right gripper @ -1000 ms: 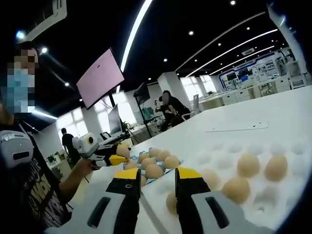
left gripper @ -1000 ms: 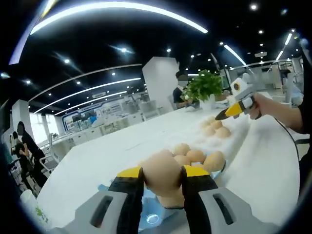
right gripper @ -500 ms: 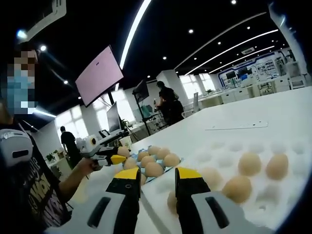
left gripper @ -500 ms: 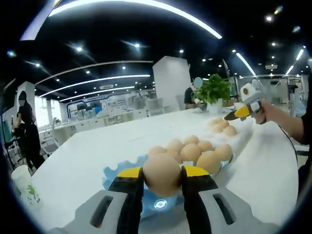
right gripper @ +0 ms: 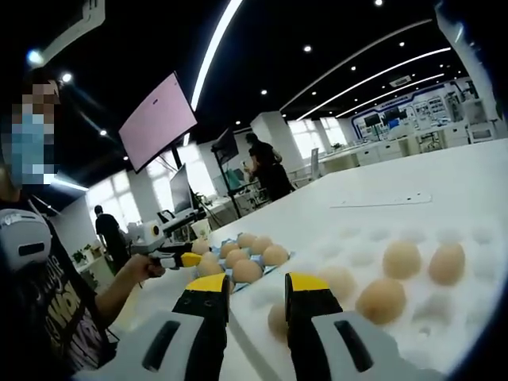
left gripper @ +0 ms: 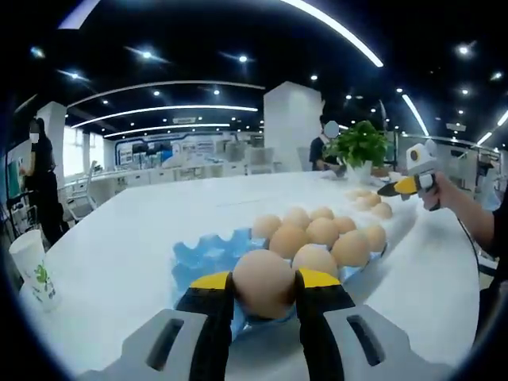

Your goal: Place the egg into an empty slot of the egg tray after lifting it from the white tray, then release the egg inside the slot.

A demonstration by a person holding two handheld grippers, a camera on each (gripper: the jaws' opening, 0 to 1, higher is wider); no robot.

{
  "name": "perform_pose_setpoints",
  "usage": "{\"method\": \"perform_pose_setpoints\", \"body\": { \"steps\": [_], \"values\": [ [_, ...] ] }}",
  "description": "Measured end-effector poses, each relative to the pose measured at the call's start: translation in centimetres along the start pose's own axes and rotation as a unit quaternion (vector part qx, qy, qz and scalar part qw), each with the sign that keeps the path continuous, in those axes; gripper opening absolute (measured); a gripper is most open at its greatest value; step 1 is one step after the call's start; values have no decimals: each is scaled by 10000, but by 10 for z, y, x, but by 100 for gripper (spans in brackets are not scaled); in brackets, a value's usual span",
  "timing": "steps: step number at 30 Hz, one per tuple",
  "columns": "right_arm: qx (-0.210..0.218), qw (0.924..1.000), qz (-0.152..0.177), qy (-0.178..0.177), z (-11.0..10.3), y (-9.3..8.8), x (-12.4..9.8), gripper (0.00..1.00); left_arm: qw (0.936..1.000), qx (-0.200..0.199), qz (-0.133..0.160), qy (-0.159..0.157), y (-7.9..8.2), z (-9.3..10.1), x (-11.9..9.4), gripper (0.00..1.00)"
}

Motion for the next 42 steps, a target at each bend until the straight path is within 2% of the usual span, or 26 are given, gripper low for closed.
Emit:
{"method": "perform_pose_setpoints", "body": {
  "steps": [4, 6, 8, 19, 20, 22, 24, 28, 39, 42],
  "values": [
    [-2, 10000, -3, -16, 0, -1, 0, 29, 10000, -12, 2, -21, 0, 0, -1, 30],
    [1, 10000, -7, -21, 0, -2, 0, 29, 9998, -62, -2, -198, 1, 5, -1, 29],
    [3, 10000, -41, -46, 1, -4, 0, 29, 9999, -43, -25, -94, 0, 3, -2, 29],
    [-130, 9996, -49, -249, 7, -2, -7, 29, 9999, -10, -9, -109, 0, 2, -4, 31],
    [-267, 9988, -94, -410, 12, -3, -9, 30, 10000, -30, 3, -85, 0, 1, -4, 32],
    [-354, 9979, -148, -525, 16, -4, -11, 30, 9999, -110, 37, 32, -1, -4, -6, 39],
    [-489, 9966, -216, -634, 18, -6, -12, 31, 9998, -191, 89, 16, -1, -6, -6, 43],
    [-793, 9923, -491, -810, 22, -13, -12, 32, 9993, -358, 71, 38, -4, -6, -5, 46],
    [-1258, 9843, -956, -789, 25, -28, -2, 34, 9993, -373, 101, 15, -4, -5, -6, 47],
    [-1592, 9783, -1051, -803, 25, -30, 2, 34, 9992, -382, 113, 15, -4, -4, -7, 47]
  ]
}}
Point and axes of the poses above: the point that each gripper's makers call its tool centre point, and the gripper's own axes: x roughly forward along the fingers, z roughly to its right, y roughly out of its top, the point moved 4 cm from there along -x, roughly backward along the fingers, and after that the axes turned 2 degrees about -x, right-handed, at the moved point
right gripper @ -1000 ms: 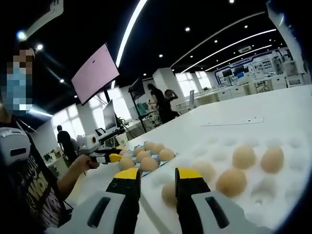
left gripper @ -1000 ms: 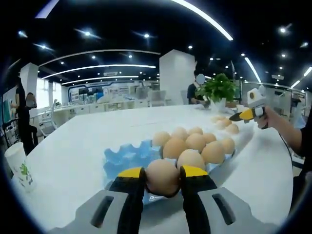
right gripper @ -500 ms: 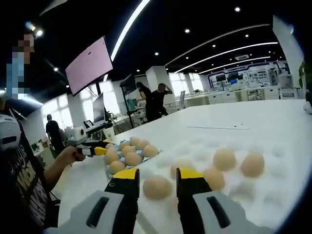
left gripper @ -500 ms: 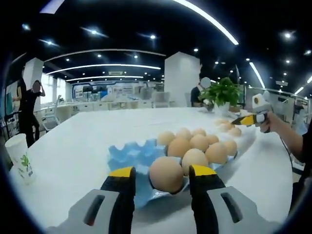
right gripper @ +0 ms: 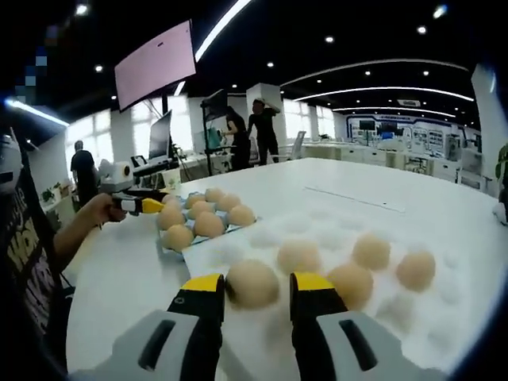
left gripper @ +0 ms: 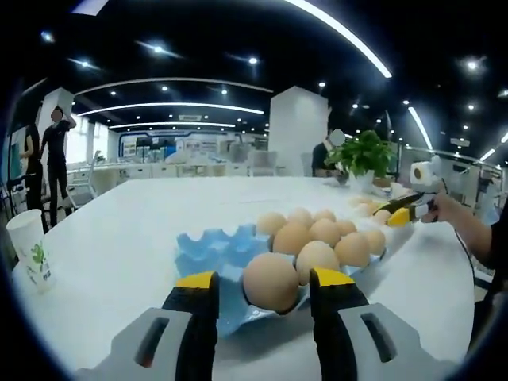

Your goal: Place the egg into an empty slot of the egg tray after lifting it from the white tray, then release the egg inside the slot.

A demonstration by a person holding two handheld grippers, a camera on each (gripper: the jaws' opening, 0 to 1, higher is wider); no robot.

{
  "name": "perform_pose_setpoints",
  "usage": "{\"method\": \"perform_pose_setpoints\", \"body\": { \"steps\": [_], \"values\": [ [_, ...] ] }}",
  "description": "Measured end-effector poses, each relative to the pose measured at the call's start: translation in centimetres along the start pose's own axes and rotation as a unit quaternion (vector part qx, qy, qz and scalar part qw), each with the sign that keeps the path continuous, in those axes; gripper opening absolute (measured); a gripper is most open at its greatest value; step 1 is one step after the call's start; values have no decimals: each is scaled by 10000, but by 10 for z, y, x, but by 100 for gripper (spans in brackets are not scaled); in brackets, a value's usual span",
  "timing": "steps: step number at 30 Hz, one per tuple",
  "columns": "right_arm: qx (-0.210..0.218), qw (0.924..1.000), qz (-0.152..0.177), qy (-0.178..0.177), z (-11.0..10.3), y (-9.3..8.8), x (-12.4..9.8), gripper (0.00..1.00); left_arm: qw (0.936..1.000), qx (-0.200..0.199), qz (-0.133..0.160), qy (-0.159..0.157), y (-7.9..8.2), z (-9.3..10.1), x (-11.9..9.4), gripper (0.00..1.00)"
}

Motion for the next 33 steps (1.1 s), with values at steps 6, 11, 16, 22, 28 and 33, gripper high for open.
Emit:
{"method": "perform_pose_setpoints", "body": {
  "steps": [6, 11, 16, 22, 28, 33],
  "values": [
    [-120, 9998, -45, 126, 0, 1, 0, 29, 10000, -25, 29, 12, -1, 1, -1, 47],
    [-70, 9999, -29, 75, 4, 0, -2, 29, 10000, -13, 28, 22, -1, 2, -1, 47],
    [-42, 10000, -23, 47, 4, 0, -3, 29, 10000, 56, -6, 26, 0, 3, -2, 47],
    [44, 10000, 24, 42, 5, 0, -4, 28, 10000, 84, -25, 3, -1, 5, -4, 49],
    [201, 9998, 31, 42, 6, 1, -4, 28, 9998, 166, -106, -87, -1, 8, -6, 49],
    [245, 9997, 28, 45, 6, 1, -5, 28, 9992, 331, -191, -89, 1, 13, -8, 49]
  ]
}}
Point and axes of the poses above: the point that each gripper's makers call its tool centre point, and the gripper's own axes: x roughly forward along the fingers, z roughly to its right, y roughly out of its top, the point moved 4 cm from there along -x, roughly backward along the fingers, and after that the axes turned 2 degrees about -x, right-handed, at the moved point
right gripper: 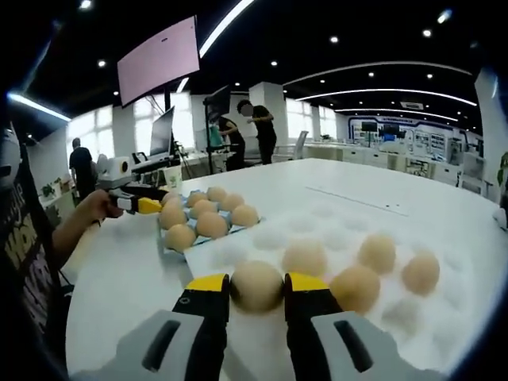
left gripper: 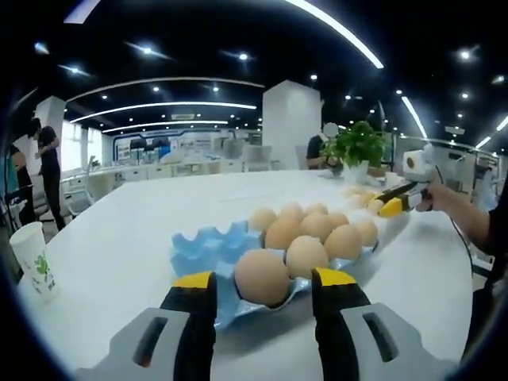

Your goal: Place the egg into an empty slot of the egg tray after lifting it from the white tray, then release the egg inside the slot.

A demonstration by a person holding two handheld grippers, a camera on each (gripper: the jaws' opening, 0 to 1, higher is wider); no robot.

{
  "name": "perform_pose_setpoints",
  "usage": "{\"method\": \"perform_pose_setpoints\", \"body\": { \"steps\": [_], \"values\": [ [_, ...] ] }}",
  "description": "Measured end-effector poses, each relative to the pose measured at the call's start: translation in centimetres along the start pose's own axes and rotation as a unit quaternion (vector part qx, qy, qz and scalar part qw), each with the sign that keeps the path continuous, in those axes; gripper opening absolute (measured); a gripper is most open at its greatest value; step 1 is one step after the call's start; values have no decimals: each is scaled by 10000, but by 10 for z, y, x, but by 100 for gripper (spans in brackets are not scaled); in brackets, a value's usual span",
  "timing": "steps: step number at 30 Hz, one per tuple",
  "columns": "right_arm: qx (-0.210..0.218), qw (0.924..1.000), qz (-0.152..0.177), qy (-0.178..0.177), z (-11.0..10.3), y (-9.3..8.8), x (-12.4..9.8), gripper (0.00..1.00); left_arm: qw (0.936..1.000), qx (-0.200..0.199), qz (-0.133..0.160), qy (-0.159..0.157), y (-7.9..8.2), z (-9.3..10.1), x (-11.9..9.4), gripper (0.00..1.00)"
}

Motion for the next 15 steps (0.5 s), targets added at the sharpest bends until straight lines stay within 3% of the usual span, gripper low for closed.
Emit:
{"method": "perform_pose_setpoints", "body": {
  "steps": [7, 10, 15],
  "values": [
    [52, 10000, 38, -18, -1, 4, -2, 28, 9999, 166, -39, -10, 2, 5, -4, 50],
    [82, 9999, 116, -45, -2, 9, -5, 28, 9996, 190, 135, 146, 10, 0, -8, 50],
    [170, 9996, 210, -76, 0, 14, -8, 28, 9992, 155, 326, 150, 21, -2, -14, 50]
  ]
}}
Point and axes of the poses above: the point that each gripper's makers call its tool centre point, and the gripper's own axes: x roughly forward along the fingers, z roughly to its right, y roughly out of its top, the point moved 4 cm from there along -x, roughly backward along the fingers, and after that the axes turned 2 degrees about -x, right-handed, at the moved point
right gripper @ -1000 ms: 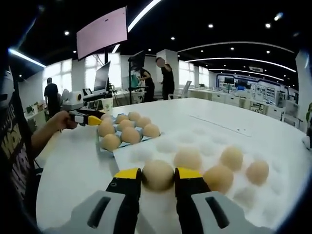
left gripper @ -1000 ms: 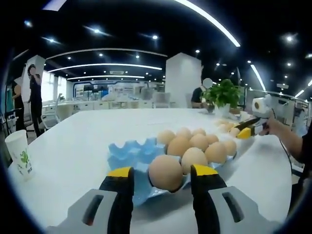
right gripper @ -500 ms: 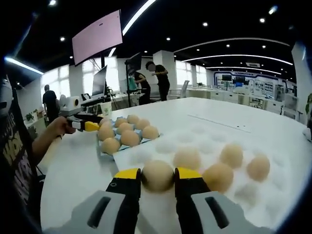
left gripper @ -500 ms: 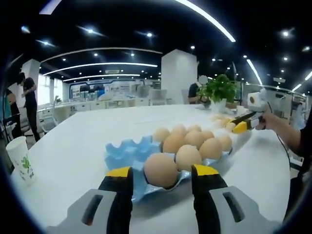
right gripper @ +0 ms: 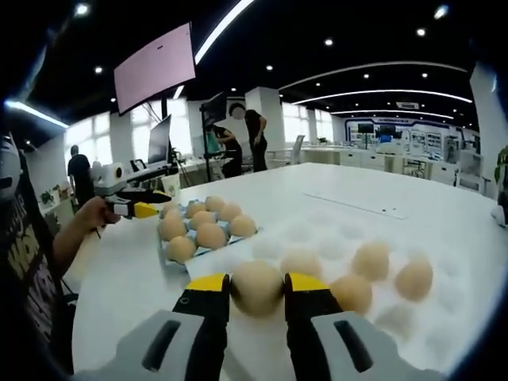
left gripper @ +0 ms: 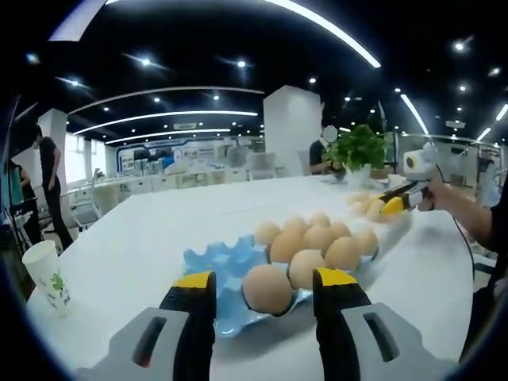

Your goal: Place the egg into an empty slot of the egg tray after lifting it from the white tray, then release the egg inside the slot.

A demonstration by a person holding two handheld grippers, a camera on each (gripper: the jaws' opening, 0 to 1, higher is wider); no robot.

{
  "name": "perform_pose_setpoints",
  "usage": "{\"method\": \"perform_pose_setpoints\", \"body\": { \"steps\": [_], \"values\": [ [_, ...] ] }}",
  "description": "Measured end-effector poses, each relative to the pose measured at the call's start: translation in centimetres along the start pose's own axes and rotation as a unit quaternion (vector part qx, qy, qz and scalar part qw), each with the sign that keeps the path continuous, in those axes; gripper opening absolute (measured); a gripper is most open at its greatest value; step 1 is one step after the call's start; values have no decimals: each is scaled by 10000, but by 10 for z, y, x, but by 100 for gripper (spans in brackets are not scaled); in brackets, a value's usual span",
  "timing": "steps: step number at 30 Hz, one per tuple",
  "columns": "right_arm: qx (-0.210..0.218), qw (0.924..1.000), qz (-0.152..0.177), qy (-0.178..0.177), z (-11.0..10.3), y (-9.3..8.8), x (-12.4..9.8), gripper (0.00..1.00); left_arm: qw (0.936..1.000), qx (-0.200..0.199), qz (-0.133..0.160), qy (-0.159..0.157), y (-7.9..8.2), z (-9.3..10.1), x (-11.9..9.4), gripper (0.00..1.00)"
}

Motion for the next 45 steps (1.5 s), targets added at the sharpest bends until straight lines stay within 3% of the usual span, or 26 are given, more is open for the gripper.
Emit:
{"method": "perform_pose_setpoints", "body": {
  "steps": [4, 9, 15, 33, 45],
  "values": [
    [300, 9990, 336, 21, 2, 15, -1, 28, 9994, 127, 214, -220, 10, 15, 3, 49],
    [340, 9981, 512, 34, 2, 29, -1, 28, 9979, 379, 203, -494, 12, 35, 16, 49],
    [362, 9969, 679, 136, -4, 40, 3, 28, 9960, 377, 227, -780, 12, 56, 29, 49],
    [509, 9929, 931, 539, -35, 53, 30, 28, 9884, 525, 399, -1366, 22, 100, 63, 48],
    [551, 9907, 994, 753, -50, 59, 37, 28, 9857, 606, 464, -1503, 27, 116, 80, 47]
  ]
}}
Point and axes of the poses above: the point that each gripper's makers call its tool centre point, and the gripper's own axes: x roughly forward along the fingers, z roughly to its right, y roughly out of its top, the point moved 4 cm from there along -x, roughly backward along the fingers, and after that the axes turned 2 degrees about -x, right-handed, at the moved point
